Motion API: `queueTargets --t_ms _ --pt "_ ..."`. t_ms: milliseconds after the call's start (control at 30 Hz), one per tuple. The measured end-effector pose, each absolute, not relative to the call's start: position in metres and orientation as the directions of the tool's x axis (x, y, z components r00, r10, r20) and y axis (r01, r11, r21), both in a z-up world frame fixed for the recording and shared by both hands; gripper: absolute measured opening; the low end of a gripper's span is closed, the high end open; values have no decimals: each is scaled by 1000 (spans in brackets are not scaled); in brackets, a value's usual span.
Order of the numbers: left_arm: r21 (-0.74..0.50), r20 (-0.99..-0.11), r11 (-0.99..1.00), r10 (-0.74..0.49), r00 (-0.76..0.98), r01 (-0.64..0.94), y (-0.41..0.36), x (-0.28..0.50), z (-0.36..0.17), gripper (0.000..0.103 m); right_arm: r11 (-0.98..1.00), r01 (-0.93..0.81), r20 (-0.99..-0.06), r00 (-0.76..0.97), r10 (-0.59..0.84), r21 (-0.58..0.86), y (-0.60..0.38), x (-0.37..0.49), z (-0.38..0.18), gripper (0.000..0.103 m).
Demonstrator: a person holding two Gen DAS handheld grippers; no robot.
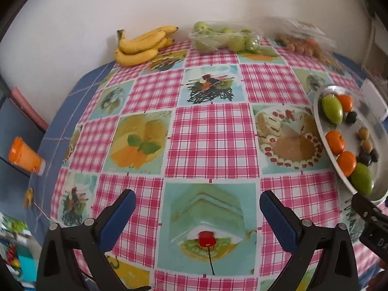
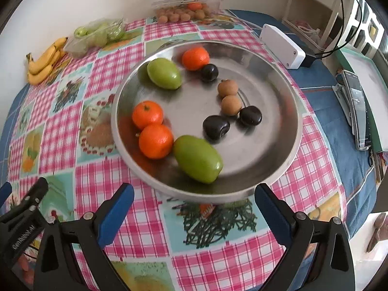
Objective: Organize fruits
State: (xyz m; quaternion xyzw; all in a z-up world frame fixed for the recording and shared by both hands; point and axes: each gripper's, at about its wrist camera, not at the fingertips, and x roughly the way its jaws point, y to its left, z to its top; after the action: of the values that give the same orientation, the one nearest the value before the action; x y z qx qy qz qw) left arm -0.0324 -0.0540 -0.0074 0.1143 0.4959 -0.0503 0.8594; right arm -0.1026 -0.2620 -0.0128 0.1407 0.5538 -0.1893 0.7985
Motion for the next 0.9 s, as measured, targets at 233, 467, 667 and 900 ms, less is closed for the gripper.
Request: queueTargets --t_ms 233,467,667,900 --pt "105 -863 979 2 505 175 -44 -35 -2 103 886 463 -931 323 -170 -1 -259 -105 -8 100" --pt "107 -858 979 3 513 174 -43 -36 0 103 884 468 -927 330 -175 0 -259 -105 -6 100" --pt "117 -869 978 16 494 174 -40 -35 -3 103 886 464 -923 338 -182 -4 -258 -105 -4 100" --pt "122 -874 977 23 485 173 -37 -34 -3 103 882 471 -923 339 -183 -2 -260 -106 -4 100"
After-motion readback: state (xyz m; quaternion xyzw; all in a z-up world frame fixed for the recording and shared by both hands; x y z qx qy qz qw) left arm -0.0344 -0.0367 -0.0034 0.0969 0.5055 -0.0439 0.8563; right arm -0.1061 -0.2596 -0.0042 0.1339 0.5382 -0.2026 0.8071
